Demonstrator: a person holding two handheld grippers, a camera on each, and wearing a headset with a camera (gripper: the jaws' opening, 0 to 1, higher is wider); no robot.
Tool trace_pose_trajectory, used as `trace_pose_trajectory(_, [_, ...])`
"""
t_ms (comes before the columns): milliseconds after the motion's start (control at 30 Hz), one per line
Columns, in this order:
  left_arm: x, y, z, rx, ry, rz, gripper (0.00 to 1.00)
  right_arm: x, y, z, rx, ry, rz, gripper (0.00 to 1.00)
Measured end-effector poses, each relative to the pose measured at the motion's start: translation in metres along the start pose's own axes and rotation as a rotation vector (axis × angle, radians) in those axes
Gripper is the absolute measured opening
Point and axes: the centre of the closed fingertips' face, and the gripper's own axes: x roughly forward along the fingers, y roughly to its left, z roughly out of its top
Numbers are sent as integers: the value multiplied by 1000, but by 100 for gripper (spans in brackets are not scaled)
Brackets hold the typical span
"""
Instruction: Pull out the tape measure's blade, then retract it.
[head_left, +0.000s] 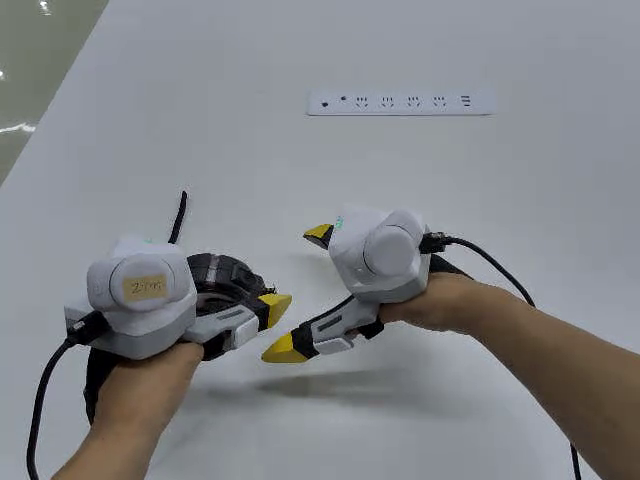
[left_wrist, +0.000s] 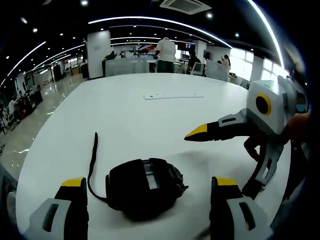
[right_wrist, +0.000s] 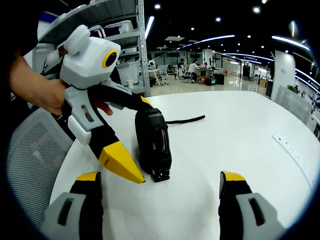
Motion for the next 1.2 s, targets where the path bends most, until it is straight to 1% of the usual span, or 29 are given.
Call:
trace_pose_trajectory(100, [-1,-2,-1,13,0,-17,100,-5,0,-1,6,-4,-1,100])
trace_pose_trajectory(233, [-2,-5,-2,30,3,-55,100,-12,-1,-2,17,-9,-6,100])
trace_pose_trajectory(300, [-3,-5,-3,26,13,-65,100,-17,-2,-2,22,-11,-11,100])
trace_pose_trajectory(367, [-4,-4,-4,29,15,-80,100,-22,-2,-3,26,-13,-19,100])
trace_pose_trajectory(400, [-4,-5,-4,30,13,-96,100,-24,-3,-4,29,-15,-21,100])
trace_pose_trajectory(500, [-6,-8,-4,40,9,-123,100,-32,-4,-6,32,-17,-31,100])
trace_pose_trajectory(567, [-6,-8,-5,45,9,-130,100,-37,-5,-7,35,-21,-36,99])
trace_pose_trajectory(700, [-8,-7,-6,51,2,-149,100,-48,-7,-11,40,-25,-57,99])
trace_pose_trajectory(867, [-9,-10,-6,90,-7,-187,100,-61,-11,-16,47,-33,-87,97])
trace_pose_trajectory(1000, [-12,-14,0,123,-39,-225,100,-75,-15,-20,59,-41,-121,97])
trace_pose_trajectory(1133, [-13,-15,2,132,-47,-243,100,-89,-16,-24,65,-43,-152,97])
trace_pose_trajectory(1200, [-13,-16,1,137,-44,-258,100,-94,-17,-26,69,-44,-165,97])
